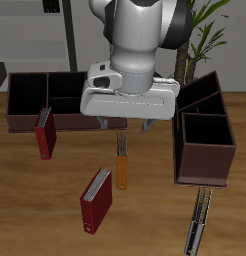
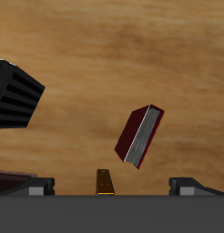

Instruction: Place the left red book into the back desk caddy's left compartment and place the right red book into the left desk caddy's right compartment and place the orange book into the left desk caddy's back compartment

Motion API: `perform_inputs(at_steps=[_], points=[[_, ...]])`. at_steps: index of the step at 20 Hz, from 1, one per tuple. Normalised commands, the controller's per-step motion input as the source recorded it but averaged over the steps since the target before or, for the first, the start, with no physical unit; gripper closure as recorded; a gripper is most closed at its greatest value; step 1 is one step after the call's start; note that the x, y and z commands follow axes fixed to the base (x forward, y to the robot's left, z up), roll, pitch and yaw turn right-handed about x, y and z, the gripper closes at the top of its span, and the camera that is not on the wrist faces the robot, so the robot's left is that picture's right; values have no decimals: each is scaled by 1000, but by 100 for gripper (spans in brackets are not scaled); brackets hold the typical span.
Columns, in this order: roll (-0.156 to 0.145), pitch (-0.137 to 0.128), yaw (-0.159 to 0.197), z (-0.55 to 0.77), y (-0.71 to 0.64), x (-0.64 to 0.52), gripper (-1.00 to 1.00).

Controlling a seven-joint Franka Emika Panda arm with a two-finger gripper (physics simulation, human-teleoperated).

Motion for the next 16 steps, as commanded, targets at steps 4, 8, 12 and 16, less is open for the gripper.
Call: perform_inputs(at_steps=[4, 8, 12, 16], points=[[8, -133, -60, -273, -270, 248, -100], [25, -22, -89, -500, -108, 83, -100], [-18, 12, -49, -351, -113, 95, -100], [-25, 22, -13, -367, -167, 95, -100]])
